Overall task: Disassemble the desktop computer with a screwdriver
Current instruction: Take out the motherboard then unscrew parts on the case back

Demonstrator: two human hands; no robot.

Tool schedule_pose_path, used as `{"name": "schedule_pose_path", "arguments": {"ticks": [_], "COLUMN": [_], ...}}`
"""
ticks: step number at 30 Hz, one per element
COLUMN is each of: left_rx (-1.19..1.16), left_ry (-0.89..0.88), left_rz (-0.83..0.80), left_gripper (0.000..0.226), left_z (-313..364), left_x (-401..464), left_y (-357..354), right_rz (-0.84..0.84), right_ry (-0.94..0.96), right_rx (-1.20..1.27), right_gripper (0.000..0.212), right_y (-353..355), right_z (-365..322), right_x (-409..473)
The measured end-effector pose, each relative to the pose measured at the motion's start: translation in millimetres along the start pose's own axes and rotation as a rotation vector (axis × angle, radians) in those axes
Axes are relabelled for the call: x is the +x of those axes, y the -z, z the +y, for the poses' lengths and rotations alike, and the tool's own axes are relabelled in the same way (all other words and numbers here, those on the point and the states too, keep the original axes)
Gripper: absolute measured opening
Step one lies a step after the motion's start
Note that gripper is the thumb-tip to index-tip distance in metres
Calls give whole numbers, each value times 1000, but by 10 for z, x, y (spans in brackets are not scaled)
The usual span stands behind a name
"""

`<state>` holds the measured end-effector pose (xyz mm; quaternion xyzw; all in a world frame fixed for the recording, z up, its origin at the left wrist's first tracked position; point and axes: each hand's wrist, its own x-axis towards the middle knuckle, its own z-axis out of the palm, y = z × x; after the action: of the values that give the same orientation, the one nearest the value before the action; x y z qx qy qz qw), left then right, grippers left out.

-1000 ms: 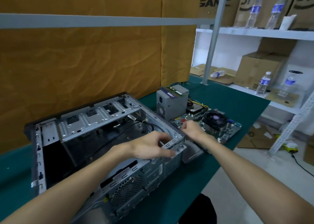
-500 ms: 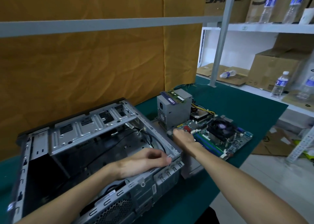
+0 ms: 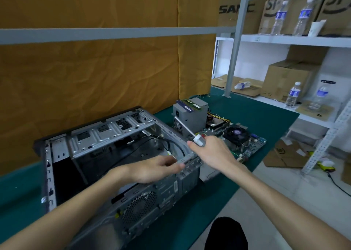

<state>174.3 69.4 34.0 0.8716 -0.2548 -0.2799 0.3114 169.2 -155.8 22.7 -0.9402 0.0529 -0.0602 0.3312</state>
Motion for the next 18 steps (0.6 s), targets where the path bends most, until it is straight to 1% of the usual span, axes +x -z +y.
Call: {"name": "schedule_pose_path", "arguments": {"ticks": [1, 2, 3, 4, 5, 6, 7, 8, 10, 11, 12, 13, 14, 18], "left_rx": [43, 82, 105, 102, 59, -25, -114, -161, -112, -92, -99, -121, -136, -113], "left_ry": [43, 63, 62, 45, 15, -3, 1, 19, 36, 25, 5, -16, -39, -62], "left_rz": [-37, -60, -48, -4, 74, 158, 215, 226, 168, 146, 156, 184, 209, 238], "left_gripper": [92, 100, 98, 88, 71, 55, 46, 47, 50, 43, 31, 20, 13, 16], "left_z": [-49, -93, -117, -135, -143, -140, -147, -165, -206, -226, -241, -243, -219, -148], "left_x": [-102, -206, -302, -376, -433, -493, -553, -611, -733, -768, -788, -801, -815, -832], "left_y": [-11, -31, -56, -75, -87, -96, -89, -78, -85, -93, -95, -100, -100, -105], "right_rz": [22, 31, 38, 55, 80, 107, 131, 149, 174, 185, 196, 207, 212, 207], "right_ry": [-12, -33, -49, -48, -37, -33, -47, -73, -112, -117, -119, -124, -130, -134], "right_rx": [2, 15, 22, 8, -21, -45, -50, -45, -50, -65, -78, -83, -84, -103], "right_gripper": [56, 56, 56, 58, 59, 58, 57, 55, 53, 52, 51, 51, 51, 51], "right_y": [19, 32, 30, 10, -21, -50, -71, -86, -107, -121, -136, -152, -162, -138], "right_z": [-19, -54, -90, -129, -165, -200, -226, -247, -280, -292, -306, -317, -327, -326], "right_x": [-69, -143, -204, -261, -304, -340, -362, -377, -396, -400, -405, -416, -417, -356]}}
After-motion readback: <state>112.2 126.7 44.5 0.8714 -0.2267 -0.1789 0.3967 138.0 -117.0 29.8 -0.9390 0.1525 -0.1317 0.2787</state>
